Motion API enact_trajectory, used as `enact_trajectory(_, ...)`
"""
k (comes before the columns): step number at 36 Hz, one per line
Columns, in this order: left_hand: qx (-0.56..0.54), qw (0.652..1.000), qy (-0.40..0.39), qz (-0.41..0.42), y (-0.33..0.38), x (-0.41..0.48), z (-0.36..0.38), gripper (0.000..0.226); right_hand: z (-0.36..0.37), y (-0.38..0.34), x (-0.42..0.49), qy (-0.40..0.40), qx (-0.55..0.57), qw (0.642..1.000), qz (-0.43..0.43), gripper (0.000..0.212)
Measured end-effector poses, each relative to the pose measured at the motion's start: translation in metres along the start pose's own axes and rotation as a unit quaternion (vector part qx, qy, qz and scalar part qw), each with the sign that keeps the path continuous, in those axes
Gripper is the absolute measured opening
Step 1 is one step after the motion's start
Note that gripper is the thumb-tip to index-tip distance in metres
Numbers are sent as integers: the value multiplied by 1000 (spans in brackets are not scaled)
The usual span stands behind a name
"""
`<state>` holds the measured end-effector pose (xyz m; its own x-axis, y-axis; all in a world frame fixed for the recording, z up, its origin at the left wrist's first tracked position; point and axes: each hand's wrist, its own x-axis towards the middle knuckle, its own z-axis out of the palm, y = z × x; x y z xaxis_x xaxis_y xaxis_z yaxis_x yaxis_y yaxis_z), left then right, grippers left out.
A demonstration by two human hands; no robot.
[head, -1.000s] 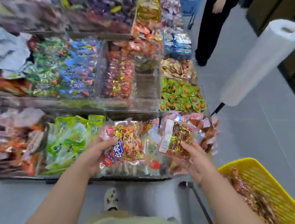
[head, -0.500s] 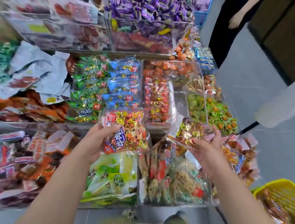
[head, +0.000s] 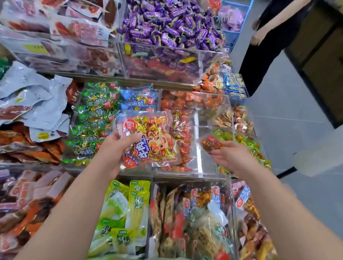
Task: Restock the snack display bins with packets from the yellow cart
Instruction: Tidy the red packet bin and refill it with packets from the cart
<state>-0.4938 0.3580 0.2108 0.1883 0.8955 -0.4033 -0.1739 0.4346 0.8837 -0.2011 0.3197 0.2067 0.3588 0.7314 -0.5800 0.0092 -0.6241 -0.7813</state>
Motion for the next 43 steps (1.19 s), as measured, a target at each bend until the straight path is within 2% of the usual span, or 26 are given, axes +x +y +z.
enact_trajectory(4, 16, 1000, 6, 14, 8, 17, 10, 23, 8, -7, 34, 44, -201, 978, -31, 17)
enact_trajectory(7, 31, 999, 14, 20, 15, 28, 17, 26, 10, -19, 56, 26, -312, 949, -45, 27)
enact_trajectory(10, 44, 999, 24, 21, 20, 40, 22, 27, 13, -34, 74, 1, -448, 891, -72, 30)
enact_trajectory(13, 45, 999, 25, 14, 25, 49, 27, 29, 18, -47, 85, -14, -577, 808, -116, 32)
enact_trajectory(17, 46, 999, 19, 10, 27, 63, 32, 28, 24, -49, 102, -47, -677, 721, -139, 32)
enact_trajectory(19, 50, 998, 22, 10, 26, 70, 34, 28, 27, -45, 112, -39, -701, 699, -139, 31)
enact_trajectory(21, 56, 998, 32, 12, 25, 77, 36, 28, 30, -41, 123, -22, -706, 694, -142, 27)
enact_trajectory(24, 74, 996, 40, 10, 23, 91, 38, 27, 29, -38, 139, 7, -671, 725, -157, 30)
enact_trajectory(26, 88, 995, 47, 4, 25, 100, 39, 39, 28, -40, 150, 31, -644, 747, -162, 29)
enact_trajectory(28, 105, 993, 53, -5, 27, 107, 39, 51, 31, -44, 159, 42, -640, 750, -159, 29)
enact_trajectory(33, 89, 994, 65, -20, 25, 121, 39, 33, 46, -60, 182, 53, -670, 731, -115, 34)
enact_trajectory(37, 57, 996, 68, -29, 23, 126, 38, 25, 53, -68, 201, 38, -662, 743, -93, 34)
enact_trajectory(40, 39, 995, 77, -46, 20, 126, 36, 30, 52, -60, 201, 76, -630, 766, -101, 33)
enact_trajectory(43, 17, 995, 73, -62, 21, 125, 34, 39, 49, -38, 201, 125, -521, 836, -121, 32)
